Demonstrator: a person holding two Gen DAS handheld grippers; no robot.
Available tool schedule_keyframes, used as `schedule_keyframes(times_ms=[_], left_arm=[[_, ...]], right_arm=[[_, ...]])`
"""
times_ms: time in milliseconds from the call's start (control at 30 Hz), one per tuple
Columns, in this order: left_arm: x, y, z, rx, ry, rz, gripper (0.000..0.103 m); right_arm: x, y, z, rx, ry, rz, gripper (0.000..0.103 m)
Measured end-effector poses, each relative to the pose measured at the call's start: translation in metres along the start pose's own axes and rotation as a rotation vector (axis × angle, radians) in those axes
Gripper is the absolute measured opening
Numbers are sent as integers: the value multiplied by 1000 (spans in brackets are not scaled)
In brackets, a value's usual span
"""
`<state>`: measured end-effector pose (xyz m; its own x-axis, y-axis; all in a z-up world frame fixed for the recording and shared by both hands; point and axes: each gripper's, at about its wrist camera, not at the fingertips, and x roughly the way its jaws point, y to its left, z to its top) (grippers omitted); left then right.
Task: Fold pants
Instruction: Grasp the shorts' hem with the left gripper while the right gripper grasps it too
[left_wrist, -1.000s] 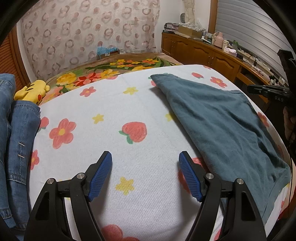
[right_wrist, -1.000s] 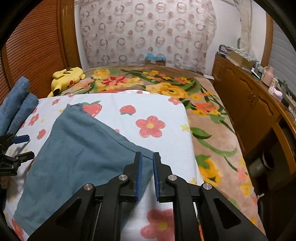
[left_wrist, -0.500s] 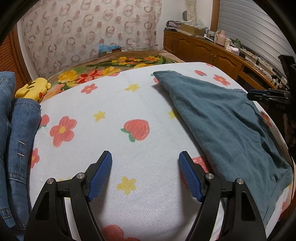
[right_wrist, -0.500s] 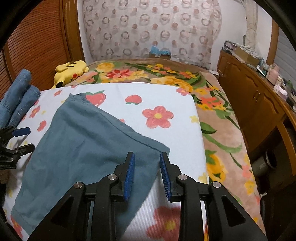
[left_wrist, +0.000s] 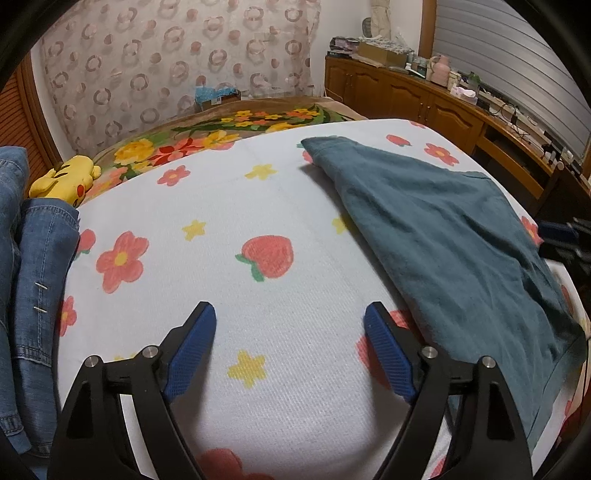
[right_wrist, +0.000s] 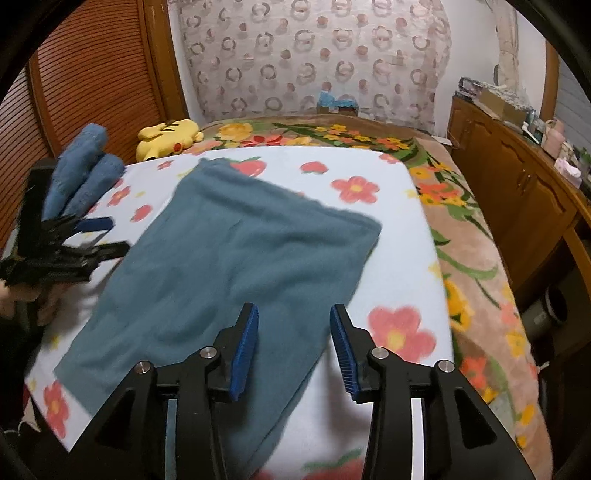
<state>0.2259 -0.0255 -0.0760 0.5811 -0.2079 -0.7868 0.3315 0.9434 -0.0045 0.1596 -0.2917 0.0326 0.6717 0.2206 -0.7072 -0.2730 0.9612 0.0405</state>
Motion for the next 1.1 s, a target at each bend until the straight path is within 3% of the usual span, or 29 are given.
schedule_keyframes(times_ms=[267,467,767,1100], left_arm=[[-5,-4,1,0,16,-2,84],[-43,-26,-14,30,-60,-24,84],[-81,-57,-55,30,-89,-121,83],[-79,-80,-82,31,-48,-184,68]], right_arm=[[-22,12,-31,-10,-12,-3,45],[-31,19,-49,-7,-22,1,45],[-45,25,-64,21,-44,15,45],[-49,25,-81,53,-36,27,45]])
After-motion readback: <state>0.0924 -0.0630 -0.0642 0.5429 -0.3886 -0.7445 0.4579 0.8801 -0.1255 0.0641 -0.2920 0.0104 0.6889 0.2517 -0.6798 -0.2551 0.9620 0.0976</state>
